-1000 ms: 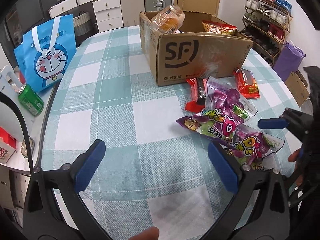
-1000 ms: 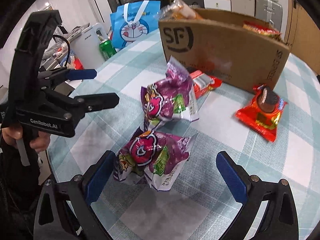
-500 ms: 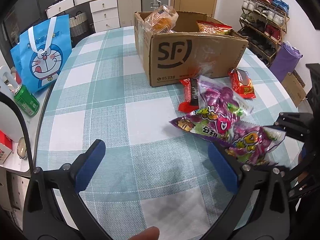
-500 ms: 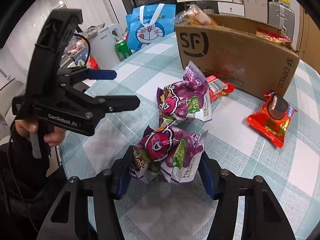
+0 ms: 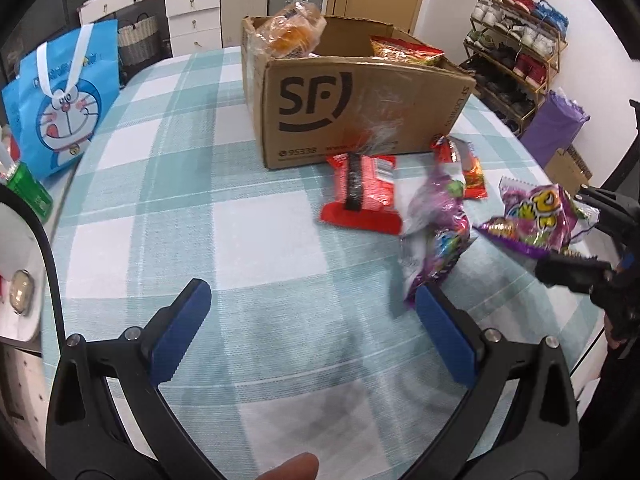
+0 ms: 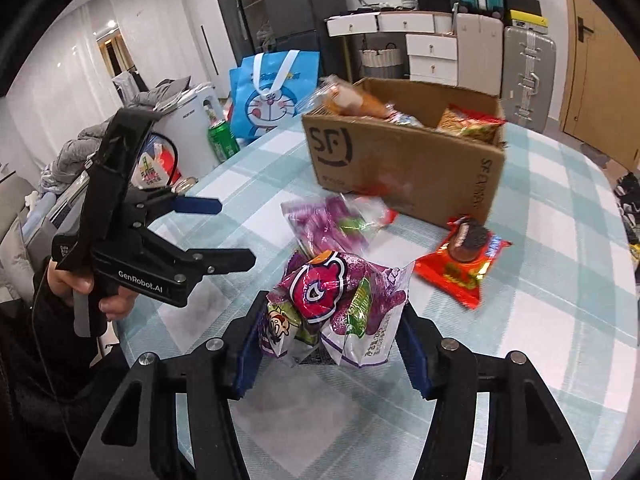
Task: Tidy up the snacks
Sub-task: 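Grasp another purple grape candy bag with the left tool while the right tool lifts its bag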
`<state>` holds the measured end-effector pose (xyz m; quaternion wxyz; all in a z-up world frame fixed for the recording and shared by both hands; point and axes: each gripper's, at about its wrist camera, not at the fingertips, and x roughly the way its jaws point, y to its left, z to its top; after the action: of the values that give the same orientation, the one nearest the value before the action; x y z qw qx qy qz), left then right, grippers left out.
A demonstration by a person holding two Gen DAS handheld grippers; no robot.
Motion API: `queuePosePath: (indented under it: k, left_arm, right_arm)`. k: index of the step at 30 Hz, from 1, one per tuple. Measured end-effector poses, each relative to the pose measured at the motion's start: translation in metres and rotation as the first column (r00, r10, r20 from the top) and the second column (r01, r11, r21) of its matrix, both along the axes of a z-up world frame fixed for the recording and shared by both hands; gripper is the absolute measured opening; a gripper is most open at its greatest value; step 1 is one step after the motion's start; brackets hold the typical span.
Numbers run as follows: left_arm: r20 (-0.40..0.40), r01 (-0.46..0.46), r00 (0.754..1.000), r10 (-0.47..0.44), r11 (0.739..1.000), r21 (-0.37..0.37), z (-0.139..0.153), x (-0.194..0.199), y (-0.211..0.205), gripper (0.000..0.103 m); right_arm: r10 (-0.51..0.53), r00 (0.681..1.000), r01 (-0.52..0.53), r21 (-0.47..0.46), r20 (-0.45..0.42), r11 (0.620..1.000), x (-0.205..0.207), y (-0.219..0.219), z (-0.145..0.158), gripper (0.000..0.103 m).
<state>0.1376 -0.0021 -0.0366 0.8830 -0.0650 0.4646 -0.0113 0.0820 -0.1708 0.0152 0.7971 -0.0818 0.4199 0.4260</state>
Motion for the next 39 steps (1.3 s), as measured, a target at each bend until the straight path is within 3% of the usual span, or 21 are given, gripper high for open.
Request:
queuePosePath:
  k: [4,12,18,24,26,29,39]
  left_arm:
    - [-0.001,0.005,1.0,-0.005,0.999,-0.045,-0.002,0.005,-0.014,0.102]
    - [0.026,0.044,0.999,-0.043,0.998,-0.039,-0.001,0.031,-0.062,0.102]
    - [0.006,0.055,0.998,-0.055,0.998,0.026,-0.01,0.053,-0.088,0.098]
    - [-0.003,0.061,0.998,-0.061,0.998,0.004,-0.012,0.068,-0.094,0.092]
    - [-0.001,0.056,0.998,-0.056,0.998,-0.006,-0.013,0.073,-0.093,0.085]
    - [-0.011,0.062,0.998,-0.062,0.998,-0.032,-0.017,0.078,-0.093,0.057]
    - [0.037,0.089,0.995,-0.088,0.996,-0.004,-0.012,0.063,-0.092,0.054]
  right_arm:
    - [-0.07,0.997,0.07,0.006,0.025,0.998,0.01,-0.018,0.008,0.06]
    - [-0.234,0.971,0.231,0.048,0.057,0.972,0.03,-0.043,0.014,0.06]
    - [-0.284,0.958,0.279,0.091,0.048,0.956,0.036,-0.052,0.013,0.06]
    - [-0.293,0.955,0.288,0.087,0.046,0.953,0.038,-0.051,0.009,0.06]
    - [-0.293,0.955,0.288,0.088,0.047,0.953,0.038,-0.051,0.009,0.06]
    - [-0.296,0.954,0.291,0.089,0.046,0.953,0.039,-0.05,0.008,0.06]
    - [-0.299,0.952,0.292,0.108,0.059,0.95,0.036,-0.049,0.012,0.06]
